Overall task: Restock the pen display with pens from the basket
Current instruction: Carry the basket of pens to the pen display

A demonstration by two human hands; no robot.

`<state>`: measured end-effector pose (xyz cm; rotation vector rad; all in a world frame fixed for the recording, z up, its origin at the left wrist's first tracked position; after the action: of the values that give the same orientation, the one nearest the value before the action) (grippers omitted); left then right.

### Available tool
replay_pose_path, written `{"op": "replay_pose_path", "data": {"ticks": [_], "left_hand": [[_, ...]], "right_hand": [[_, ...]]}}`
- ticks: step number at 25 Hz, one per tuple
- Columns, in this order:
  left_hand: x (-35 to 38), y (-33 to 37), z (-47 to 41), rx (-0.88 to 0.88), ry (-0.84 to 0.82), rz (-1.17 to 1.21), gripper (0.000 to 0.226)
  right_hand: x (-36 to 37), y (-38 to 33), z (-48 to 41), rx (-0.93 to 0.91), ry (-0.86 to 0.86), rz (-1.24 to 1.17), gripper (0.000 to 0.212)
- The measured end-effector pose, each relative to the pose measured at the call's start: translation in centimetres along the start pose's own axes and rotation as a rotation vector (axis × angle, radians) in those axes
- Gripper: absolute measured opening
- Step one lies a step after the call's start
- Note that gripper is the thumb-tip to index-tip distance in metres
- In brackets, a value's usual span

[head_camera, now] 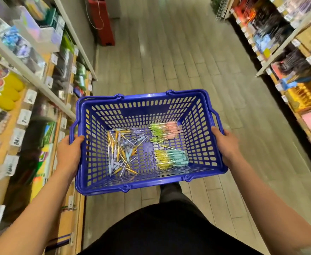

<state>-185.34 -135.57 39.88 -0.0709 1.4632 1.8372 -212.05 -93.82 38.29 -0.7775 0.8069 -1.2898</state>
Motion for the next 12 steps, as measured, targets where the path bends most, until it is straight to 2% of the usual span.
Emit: {"op": "replay_pose_path", "data": {"ticks": [7,12], "left_hand": [[7.2,9.8,-13.4,-0.087,0.069,0.054,0.007],[9.7,14.5,-22.5,-0.146,0.124,0.106,0.008]], "right_hand": [[8.8,-11.2,-16.9,-0.006,-0.063,0.090,0.023],[15.4,-17.8,-26.5,-0.012,-0.113,0.123,0.023]]}}
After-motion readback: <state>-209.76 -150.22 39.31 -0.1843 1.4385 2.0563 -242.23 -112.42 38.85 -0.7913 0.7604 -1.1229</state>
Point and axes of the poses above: each hand's wrist, its own z-axis away from the middle knuckle, its own x-axis out of the palm, y = z × x, the point moved 4 cm from there along -z, towards the middle knuckle, and after that the axes turned 8 degrees about -z, right-handed, at the moved point
